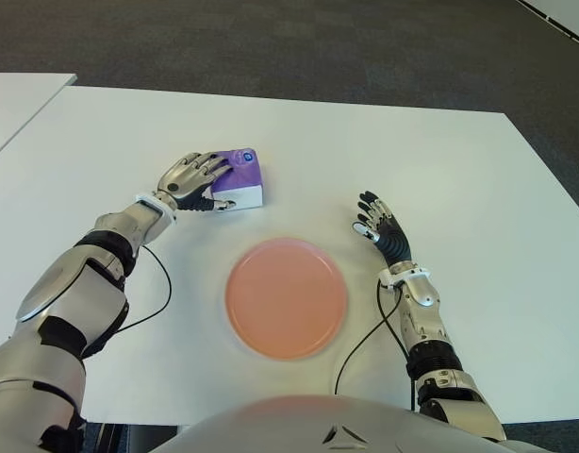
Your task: Put the tissue paper into the plate.
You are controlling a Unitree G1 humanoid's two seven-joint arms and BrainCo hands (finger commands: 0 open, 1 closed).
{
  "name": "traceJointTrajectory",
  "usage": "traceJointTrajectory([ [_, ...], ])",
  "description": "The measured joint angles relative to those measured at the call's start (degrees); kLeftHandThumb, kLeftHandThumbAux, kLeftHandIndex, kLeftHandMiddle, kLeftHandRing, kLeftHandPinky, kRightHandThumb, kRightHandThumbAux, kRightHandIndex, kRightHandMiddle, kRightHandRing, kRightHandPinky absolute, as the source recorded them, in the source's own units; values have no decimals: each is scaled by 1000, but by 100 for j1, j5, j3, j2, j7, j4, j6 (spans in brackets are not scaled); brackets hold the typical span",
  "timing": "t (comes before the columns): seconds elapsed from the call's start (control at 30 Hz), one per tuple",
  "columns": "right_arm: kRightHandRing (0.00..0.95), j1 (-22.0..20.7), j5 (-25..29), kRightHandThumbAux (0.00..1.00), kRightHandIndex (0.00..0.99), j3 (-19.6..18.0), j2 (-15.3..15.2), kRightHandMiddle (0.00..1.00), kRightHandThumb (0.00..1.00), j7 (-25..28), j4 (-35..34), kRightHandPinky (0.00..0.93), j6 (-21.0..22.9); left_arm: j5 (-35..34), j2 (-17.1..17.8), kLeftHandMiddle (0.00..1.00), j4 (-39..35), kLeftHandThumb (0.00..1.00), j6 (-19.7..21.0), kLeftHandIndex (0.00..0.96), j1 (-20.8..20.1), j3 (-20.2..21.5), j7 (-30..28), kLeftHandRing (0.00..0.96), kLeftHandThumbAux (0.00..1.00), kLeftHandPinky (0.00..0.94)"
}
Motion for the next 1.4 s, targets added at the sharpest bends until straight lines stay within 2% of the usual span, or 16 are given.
traceJointTrajectory([
  [0.27, 0, 13, 43, 667, 0, -1, -3, 0, 0, 0, -26, 0, 26, -54, -111, 0, 86, 258, 144, 0, -117, -34, -268, 0, 63, 0],
  [0.63, 0, 36, 71, 669, 0, -2, -29, 0, 0, -1, -49, 0, 42, -97, -200, 0, 147, 248, 233, 0, -128, -61, -291, 0, 69, 0],
  [1.4, 0, 266, 112, 649, 0, 8, -67, 0, 0, 73, -354, 0, 117, -82, -236, 0, 140, 231, 235, 0, -129, -200, 83, 0, 64, 0],
])
